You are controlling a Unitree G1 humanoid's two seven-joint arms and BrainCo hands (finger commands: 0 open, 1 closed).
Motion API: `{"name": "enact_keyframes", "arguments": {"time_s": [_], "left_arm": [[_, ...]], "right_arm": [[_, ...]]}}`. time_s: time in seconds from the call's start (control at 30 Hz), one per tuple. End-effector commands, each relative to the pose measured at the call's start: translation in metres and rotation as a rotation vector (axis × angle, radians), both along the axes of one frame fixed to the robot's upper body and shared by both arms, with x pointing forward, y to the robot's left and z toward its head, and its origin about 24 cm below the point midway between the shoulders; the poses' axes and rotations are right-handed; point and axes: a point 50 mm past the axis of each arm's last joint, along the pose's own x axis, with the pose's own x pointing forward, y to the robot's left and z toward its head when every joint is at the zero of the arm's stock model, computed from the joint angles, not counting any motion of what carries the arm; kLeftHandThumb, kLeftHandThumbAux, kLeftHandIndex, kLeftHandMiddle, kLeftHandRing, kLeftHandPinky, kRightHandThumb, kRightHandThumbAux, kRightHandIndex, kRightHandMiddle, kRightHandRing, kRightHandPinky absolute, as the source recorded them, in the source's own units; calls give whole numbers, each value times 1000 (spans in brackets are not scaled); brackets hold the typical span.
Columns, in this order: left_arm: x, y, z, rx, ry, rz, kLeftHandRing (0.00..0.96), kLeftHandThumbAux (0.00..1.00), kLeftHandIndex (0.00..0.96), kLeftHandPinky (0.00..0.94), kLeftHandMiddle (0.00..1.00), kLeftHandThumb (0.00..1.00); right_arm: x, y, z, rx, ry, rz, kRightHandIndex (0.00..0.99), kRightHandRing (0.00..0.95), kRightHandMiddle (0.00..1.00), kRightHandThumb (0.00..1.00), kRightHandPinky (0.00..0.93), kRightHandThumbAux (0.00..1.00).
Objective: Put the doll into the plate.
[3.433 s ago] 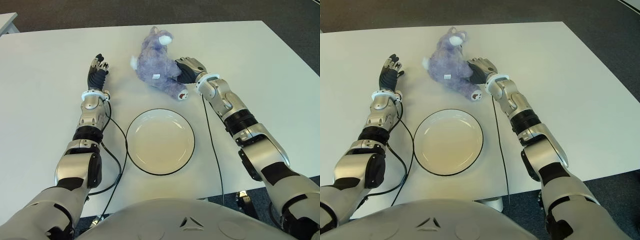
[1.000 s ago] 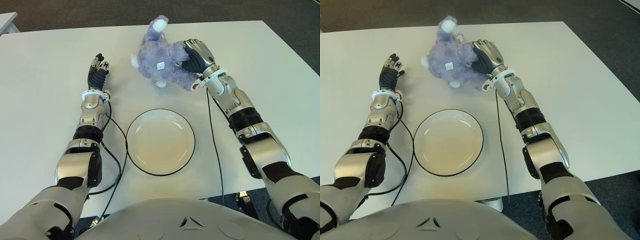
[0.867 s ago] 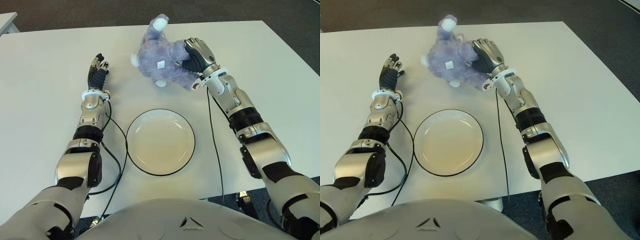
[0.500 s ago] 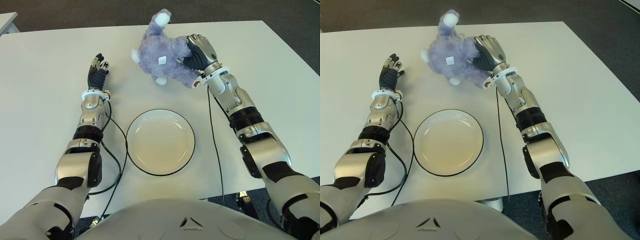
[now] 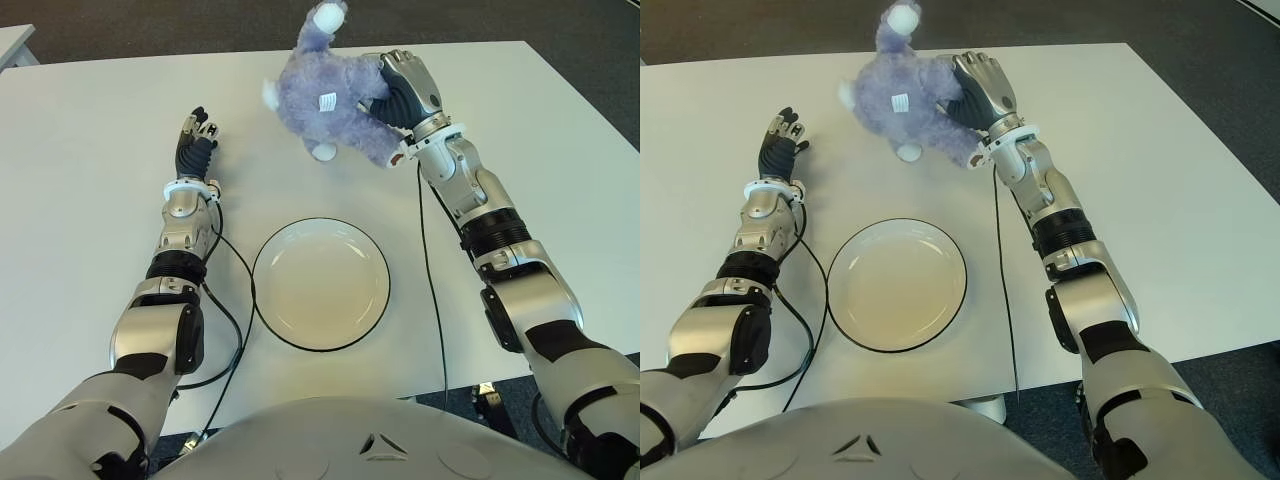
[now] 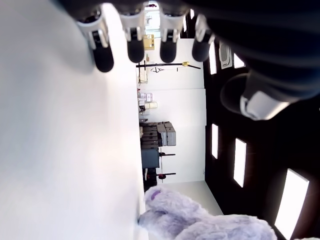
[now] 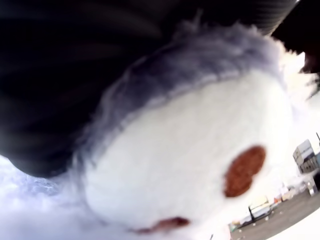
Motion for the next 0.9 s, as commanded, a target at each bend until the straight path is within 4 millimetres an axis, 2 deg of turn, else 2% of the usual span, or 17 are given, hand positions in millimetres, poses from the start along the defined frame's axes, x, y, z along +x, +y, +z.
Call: {"name": "enact_keyframes", "arguments": {"time_s": [0.03,0.4,0.9], "left_arm": [[-12,-1,-27,-23,118,20,0,429,0,62,0,572],[-11,-2,-26,-28,117,24,0,423,0,63,0,578],[-11,-3,-27,-29,117,24,0,423,0,78,0,581]], "right_arm": [[0,2,10,39,-48,-9,440,839,831,708,820,713],[-2,1,19,81,-74,4,440,817,807,706,796,714],[-6,0,28,133,-88,41,440,822,806,704,809,714]]}}
